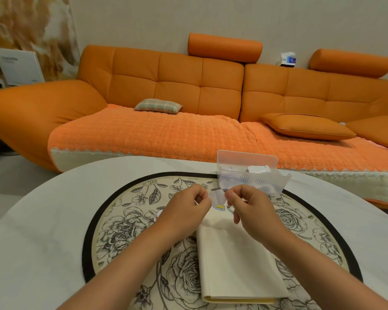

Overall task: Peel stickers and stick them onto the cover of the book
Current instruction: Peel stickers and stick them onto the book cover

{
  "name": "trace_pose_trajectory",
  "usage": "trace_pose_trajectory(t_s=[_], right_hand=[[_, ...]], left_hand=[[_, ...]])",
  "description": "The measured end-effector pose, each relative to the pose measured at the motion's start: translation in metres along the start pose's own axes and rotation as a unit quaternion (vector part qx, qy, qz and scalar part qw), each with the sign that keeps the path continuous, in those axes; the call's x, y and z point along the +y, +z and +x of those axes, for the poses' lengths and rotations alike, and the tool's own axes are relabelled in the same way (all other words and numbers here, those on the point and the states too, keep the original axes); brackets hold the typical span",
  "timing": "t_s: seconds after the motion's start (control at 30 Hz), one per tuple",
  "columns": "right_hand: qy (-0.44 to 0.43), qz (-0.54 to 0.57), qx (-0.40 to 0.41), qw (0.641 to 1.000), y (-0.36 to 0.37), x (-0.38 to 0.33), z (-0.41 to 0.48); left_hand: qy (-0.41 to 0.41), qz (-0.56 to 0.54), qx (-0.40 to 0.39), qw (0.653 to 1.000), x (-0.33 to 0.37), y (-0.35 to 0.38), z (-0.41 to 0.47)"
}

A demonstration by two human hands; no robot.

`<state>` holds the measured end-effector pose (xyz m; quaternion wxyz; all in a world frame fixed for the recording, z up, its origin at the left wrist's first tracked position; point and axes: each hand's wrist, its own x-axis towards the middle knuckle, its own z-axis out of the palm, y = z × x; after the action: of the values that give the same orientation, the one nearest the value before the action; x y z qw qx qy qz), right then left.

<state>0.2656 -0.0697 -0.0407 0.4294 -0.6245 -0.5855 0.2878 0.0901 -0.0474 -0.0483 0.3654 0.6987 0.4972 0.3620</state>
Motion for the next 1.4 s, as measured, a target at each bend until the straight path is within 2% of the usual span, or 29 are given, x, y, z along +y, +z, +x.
trace_pose_trajectory(t_s=[0.2, 0.37, 0.47, 0.6, 0.73, 0.87, 0.97, 1.07, 1.2, 1.3, 1.4], right_hand=[[-0.028, -0.049, 0.062, 0.996, -0.011, -0.005, 0.048], [-0.060, -0.212, 0.145, 0.965, -0.024, 0.000, 0.099], [-0.053, -0.293, 0.125, 0.947, -0.027, 0.005, 0.118], [-0.052, -0.303, 0.100, 0.946, -0.027, 0.002, 0.122], [-0.126, -0.259, 0.077, 0.955, -0.019, -0.009, 0.093], [-0.211, -0.201, 0.008, 0.957, -0.005, -0.016, 0.042], [-0.275, -0.264, -0.017, 0.924, 0.002, -0.012, 0.013], [-0.337, -0.316, 0.027, 0.886, 0.007, -0.002, 0.002], [-0.401, -0.321, 0.088, 0.854, 0.011, 0.013, 0.002], [-0.391, -0.300, 0.102, 0.864, 0.010, 0.017, 0.002], [-0.314, -0.240, 0.094, 0.914, 0.007, 0.014, 0.002]], left_hand=[[-0.012, 0.004, 0.028, 1.000, -0.003, -0.010, 0.010], [-0.041, -0.017, 0.041, 0.998, -0.011, -0.015, 0.015], [-0.048, -0.026, 0.041, 0.998, -0.012, -0.015, 0.016], [-0.050, -0.024, 0.039, 0.998, -0.012, -0.014, 0.016], [-0.063, -0.054, 0.044, 0.996, -0.009, -0.015, 0.016], [-0.088, -0.095, 0.033, 0.991, -0.005, -0.012, 0.015], [-0.103, -0.123, 0.005, 0.987, -0.001, -0.008, 0.011], [-0.113, -0.139, -0.021, 0.984, 0.004, -0.002, 0.005], [-0.143, -0.145, -0.043, 0.978, 0.005, 0.005, 0.005], [-0.177, -0.212, -0.062, 0.959, 0.005, 0.005, 0.006], [-0.183, -0.278, -0.107, 0.937, 0.004, 0.001, 0.006]])
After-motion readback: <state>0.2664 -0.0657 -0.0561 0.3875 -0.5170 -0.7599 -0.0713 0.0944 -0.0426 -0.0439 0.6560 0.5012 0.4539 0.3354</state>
